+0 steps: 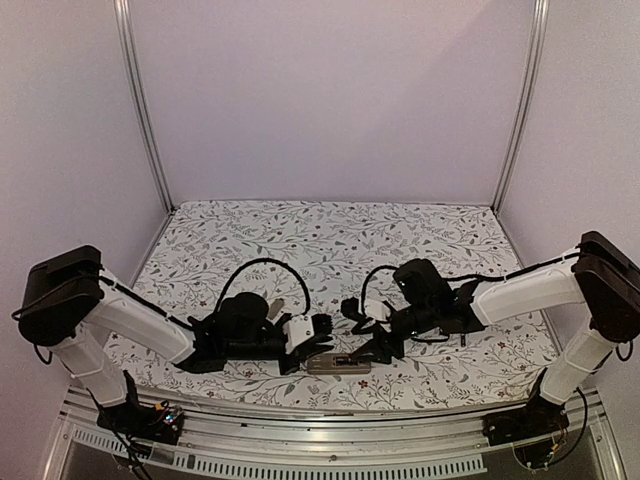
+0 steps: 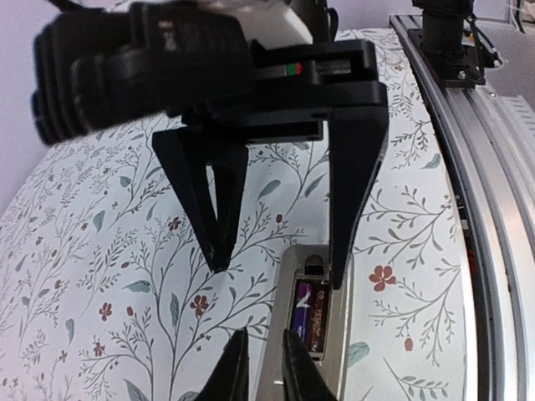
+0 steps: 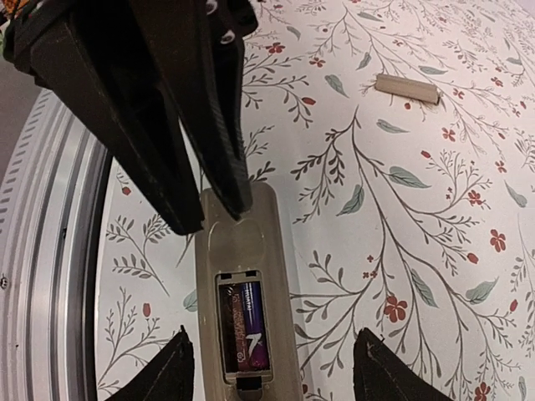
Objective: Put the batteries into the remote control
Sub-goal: Load the battery into the battery compartment, then pick up the battery at the center of the board, then pass from the right arm to the left
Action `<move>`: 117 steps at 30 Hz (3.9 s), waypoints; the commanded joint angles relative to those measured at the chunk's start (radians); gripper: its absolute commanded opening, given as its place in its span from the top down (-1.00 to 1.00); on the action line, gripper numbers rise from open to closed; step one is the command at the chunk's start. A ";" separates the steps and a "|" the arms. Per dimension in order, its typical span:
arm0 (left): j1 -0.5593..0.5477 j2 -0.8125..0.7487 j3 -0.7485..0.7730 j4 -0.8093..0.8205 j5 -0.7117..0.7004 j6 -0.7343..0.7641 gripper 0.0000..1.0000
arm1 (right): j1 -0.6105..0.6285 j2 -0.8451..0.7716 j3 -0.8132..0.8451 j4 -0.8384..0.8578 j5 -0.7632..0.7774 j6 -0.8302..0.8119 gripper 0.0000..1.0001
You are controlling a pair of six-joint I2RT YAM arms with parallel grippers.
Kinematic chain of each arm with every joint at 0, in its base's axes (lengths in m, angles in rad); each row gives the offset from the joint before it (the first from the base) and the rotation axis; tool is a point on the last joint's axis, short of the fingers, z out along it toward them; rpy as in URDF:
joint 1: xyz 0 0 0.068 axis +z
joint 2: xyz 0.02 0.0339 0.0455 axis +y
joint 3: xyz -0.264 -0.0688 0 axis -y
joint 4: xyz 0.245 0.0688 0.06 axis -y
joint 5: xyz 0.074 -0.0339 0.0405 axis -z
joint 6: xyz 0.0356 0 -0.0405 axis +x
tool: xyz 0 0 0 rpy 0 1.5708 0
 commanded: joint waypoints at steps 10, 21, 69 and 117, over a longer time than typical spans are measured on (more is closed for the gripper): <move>0.032 -0.207 -0.113 0.053 -0.184 -0.120 -0.73 | -0.248 -0.199 0.164 -0.368 0.567 0.663 -0.21; 0.031 -0.223 -0.096 0.030 -0.265 -0.145 -0.77 | -0.452 -0.321 0.024 -0.790 0.664 1.083 -0.35; 0.031 -0.303 -0.104 0.043 -0.226 -0.131 -0.76 | -0.221 -0.293 0.195 -0.351 0.102 0.543 1.00; -0.035 -0.096 0.129 0.336 0.098 -0.256 1.00 | 0.030 -0.365 0.185 0.028 -0.184 0.180 1.00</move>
